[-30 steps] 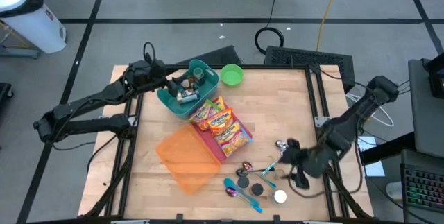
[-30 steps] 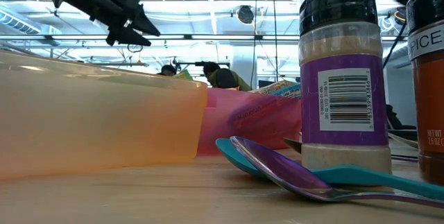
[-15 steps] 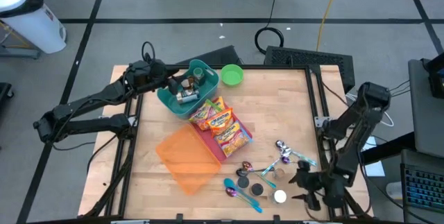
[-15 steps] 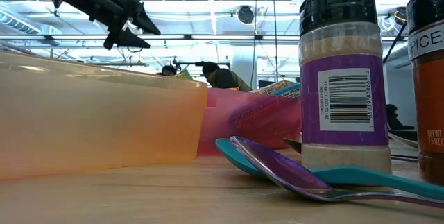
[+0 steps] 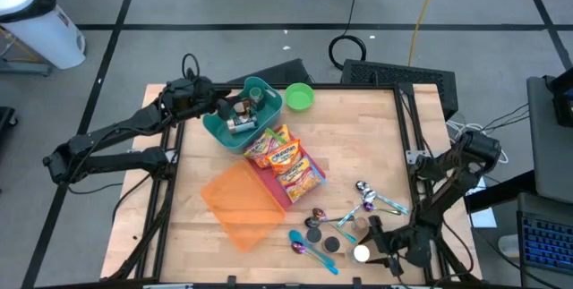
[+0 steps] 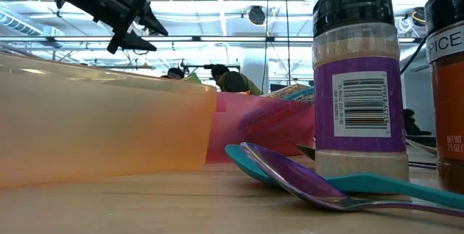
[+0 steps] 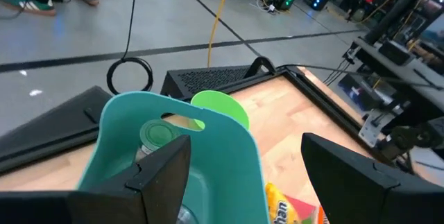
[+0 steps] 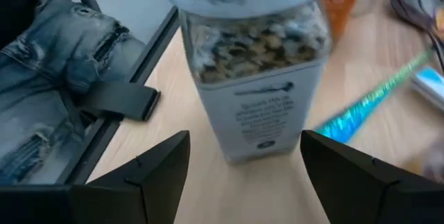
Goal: Pick & Place Food Item
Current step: Put the white seasoning bottle into the green bin, then put the brown seasoning bottle into the green bin
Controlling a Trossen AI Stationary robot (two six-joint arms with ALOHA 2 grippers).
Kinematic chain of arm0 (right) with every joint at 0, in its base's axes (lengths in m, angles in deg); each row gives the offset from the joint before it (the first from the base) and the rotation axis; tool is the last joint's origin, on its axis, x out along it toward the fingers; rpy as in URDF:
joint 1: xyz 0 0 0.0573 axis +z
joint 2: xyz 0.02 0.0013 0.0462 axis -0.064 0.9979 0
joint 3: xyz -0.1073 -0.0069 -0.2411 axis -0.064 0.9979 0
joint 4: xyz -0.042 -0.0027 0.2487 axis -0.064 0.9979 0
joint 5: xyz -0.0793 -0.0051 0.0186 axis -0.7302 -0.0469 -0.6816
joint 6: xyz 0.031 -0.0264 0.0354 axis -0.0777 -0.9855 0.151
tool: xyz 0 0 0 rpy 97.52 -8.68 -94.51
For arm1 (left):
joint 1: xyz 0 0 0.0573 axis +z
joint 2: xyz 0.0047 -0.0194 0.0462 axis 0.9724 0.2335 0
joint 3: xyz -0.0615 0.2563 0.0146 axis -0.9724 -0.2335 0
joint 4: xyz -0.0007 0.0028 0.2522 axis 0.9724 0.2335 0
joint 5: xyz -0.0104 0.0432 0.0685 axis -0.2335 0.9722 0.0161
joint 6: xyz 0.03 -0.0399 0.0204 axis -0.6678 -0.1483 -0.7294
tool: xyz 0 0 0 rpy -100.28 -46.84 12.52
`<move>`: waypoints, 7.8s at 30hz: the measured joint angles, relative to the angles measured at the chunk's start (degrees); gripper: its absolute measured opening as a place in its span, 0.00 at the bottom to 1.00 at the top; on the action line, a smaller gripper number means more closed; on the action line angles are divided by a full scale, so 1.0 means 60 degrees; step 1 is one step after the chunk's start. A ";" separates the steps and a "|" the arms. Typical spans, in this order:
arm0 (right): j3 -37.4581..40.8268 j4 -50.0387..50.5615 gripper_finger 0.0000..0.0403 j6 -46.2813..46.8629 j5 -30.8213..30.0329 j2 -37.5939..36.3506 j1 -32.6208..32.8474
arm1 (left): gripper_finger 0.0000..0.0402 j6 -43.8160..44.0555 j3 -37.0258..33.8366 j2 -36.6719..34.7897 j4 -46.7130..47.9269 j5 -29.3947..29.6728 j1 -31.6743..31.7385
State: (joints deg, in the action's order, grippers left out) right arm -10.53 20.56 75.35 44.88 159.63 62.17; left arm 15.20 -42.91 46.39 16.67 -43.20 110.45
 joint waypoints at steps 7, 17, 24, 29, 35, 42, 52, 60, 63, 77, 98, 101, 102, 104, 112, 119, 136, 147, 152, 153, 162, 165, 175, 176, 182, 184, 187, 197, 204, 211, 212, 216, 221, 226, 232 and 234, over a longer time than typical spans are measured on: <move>0.0000 -0.1361 0.66 -0.1330 0.0027 0.0867 -0.0416 | 0.70 0.0121 0.0000 0.0000 -0.0001 -0.0007 0.0000; -0.0003 -0.2632 0.63 -0.3307 0.0054 0.1370 -0.0597 | 0.70 0.0121 0.0000 0.0000 -0.0007 0.0004 0.0004; 0.0006 -0.2530 0.48 -0.3617 0.0085 0.1142 -0.0597 | 0.70 0.0045 0.0000 0.0000 -0.0008 0.0013 0.0004; 0.0007 -0.2392 0.48 -0.3645 0.0080 0.0162 -0.0578 | 0.70 0.0074 0.0000 0.0000 -0.0008 0.0013 0.0004; 0.0007 -0.2304 0.48 -0.4324 -0.0085 -0.1972 -0.0509 | 0.70 0.0729 0.0000 0.0004 -0.0159 -0.0465 0.0007; -0.0005 -0.1645 0.48 -0.4762 -0.2552 -0.5169 -0.1330 | 0.70 0.0598 -0.0004 0.0064 -0.1127 -0.2262 -0.0076; -0.0007 0.0971 0.48 -0.4040 0.2360 -0.6252 -0.7350 | 0.70 -0.1178 0.2973 0.2765 0.1379 -0.4084 -0.0827; -0.0394 0.0828 0.48 -0.3793 0.4045 -0.4273 -1.0275 | 0.70 -0.4235 0.7683 0.5615 0.5117 -0.4290 -0.2101; -0.0950 0.0751 0.48 -0.4197 0.4080 -0.3435 -1.0427 | 0.70 -0.4976 0.9336 0.6610 0.6286 -0.3553 -0.2618; -0.2557 0.0754 0.48 -0.5508 0.4055 -0.1436 -1.0400 | 0.70 -0.5886 1.1067 0.8835 0.7591 -0.3127 -0.4422; -0.2513 0.0833 0.48 -0.5404 0.3871 -0.1428 -1.0164 | 0.70 -0.5043 1.1081 0.9274 0.7317 -0.1306 -0.5152; -0.2513 0.0840 0.48 -0.5455 0.3778 -0.1424 -1.0153 | 0.70 -0.5082 1.1081 0.9275 0.7396 -0.1659 -0.5165; -0.2513 0.0840 0.48 -0.5492 0.3780 -0.1424 -1.0149 | 0.70 -0.5161 1.1081 0.9275 0.7405 -0.1763 -0.5184; -0.2513 0.0848 0.48 -0.5612 0.3814 -0.1424 -1.0139 | 0.70 -0.5222 1.1081 0.9275 0.7427 -0.1796 -0.5259; -0.2517 0.0856 0.48 -0.5650 0.3748 -0.1428 -1.0119 | 0.70 -0.5201 1.1081 0.9282 0.7554 -0.0661 -0.5500; -0.2521 0.0822 0.48 -0.5659 0.3796 -0.1428 -1.0094 | 0.70 -0.5280 1.1081 0.9282 0.7635 -0.0390 -0.5707; -0.2579 0.0600 0.48 -0.5742 0.3828 -0.1479 -1.0076 | 0.84 -0.5637 1.1045 0.9311 0.7667 0.1528 -0.5896; -0.2575 0.0639 0.48 -0.5741 0.3827 -0.1479 -1.0076 | 0.82 -0.5703 1.1045 0.9311 0.7234 0.1446 -0.5901; -0.2561 0.0742 0.48 -0.5735 0.3858 -0.1464 -1.0069 | 0.73 -0.5358 1.1045 0.9311 0.7255 0.0728 -0.5839; -0.2553 0.0764 0.48 -0.5735 0.3858 -0.1464 -1.0069 | 0.70 -0.5253 1.1045 0.9311 0.7266 0.0633 -0.5823; -0.2546 0.0789 0.51 -0.5386 0.3836 -0.1450 -1.0072 | 0.51 -0.4989 1.1057 0.9244 0.7543 -0.0239 -0.5571; -0.2546 0.0965 0.69 -0.5361 0.3824 -0.1583 -1.0072 | 0.51 -0.4953 1.1052 0.8874 0.7766 -0.0177 -0.5476; -0.2266 0.3411 0.95 -0.4674 0.3833 -0.4274 -0.9961 | 0.51 -0.5025 1.0692 0.6522 0.8163 0.1949 -0.4840; -0.2116 0.3374 0.94 -0.4705 0.3829 -0.4492 -0.9902 | 0.51 -0.5017 1.0492 0.6283 0.8122 0.2176 -0.4667; -0.1067 0.2094 0.94 -0.4837 0.3825 -0.5406 -0.9795 | 0.51 -0.4879 0.8246 0.5268 0.6626 0.2477 -0.2903; -0.0820 0.1698 0.94 -0.4887 0.3828 -0.5569 -0.9840 | 0.51 -0.4873 0.7503 0.5232 0.5812 0.2266 -0.2219; -0.0607 0.1389 0.94 -0.4916 0.3829 -0.5654 -0.9846 | 0.51 -0.4666 0.6628 0.5435 0.5148 0.1653 -0.1281; -0.0568 0.1343 0.94 -0.4992 0.3833 -0.5664 -0.9846 | 0.51 -0.4400 0.5162 0.6326 0.2909 0.0947 -0.0535; -0.0568 0.1357 0.94 -0.5165 0.3833 -0.5661 -0.9850 | 0.51 -0.4192 0.5013 0.7074 0.2651 0.0966 -0.0637; -0.0568 0.1372 0.94 -0.5163 0.3833 -0.5661 -0.9850 | 0.51 -0.4116 0.5009 0.8014 0.2231 0.0963 -0.0807; -0.0568 0.1372 0.94 -0.5163 0.3833 -0.5661 -0.9850 | 0.51 -0.4106 0.5009 0.8107 0.2157 0.0977 -0.0814; -0.0568 0.1374 0.94 -0.5163 0.3834 -0.5661 -0.9850 | 0.51 -0.3970 0.5013 0.8366 0.1901 0.1011 -0.0798; -0.0568 0.1397 0.94 -0.5163 0.3833 -0.5661 -0.9850 | 0.51 -0.3875 0.5023 0.8415 0.1872 0.1239 -0.0830; -0.0568 0.1397 0.94 -0.5163 0.3833 -0.5661 -0.9850 | 0.55 -0.3875 0.5023 0.8368 0.1966 0.1343 -0.0871; -0.0568 0.1396 0.94 -0.5163 0.3833 -0.5661 -0.9850 | 0.92 -0.3877 0.5023 0.8368 0.1959 0.1347 -0.0983; -0.0568 0.1394 0.94 -0.5163 0.3833 -0.5661 -0.9850 | 0.96 -0.3881 0.5041 0.8368 0.1978 0.1355 -0.1034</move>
State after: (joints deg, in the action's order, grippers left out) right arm -13.94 28.92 44.37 67.87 125.67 3.07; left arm -8.09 -12.66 96.59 28.54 -35.07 104.25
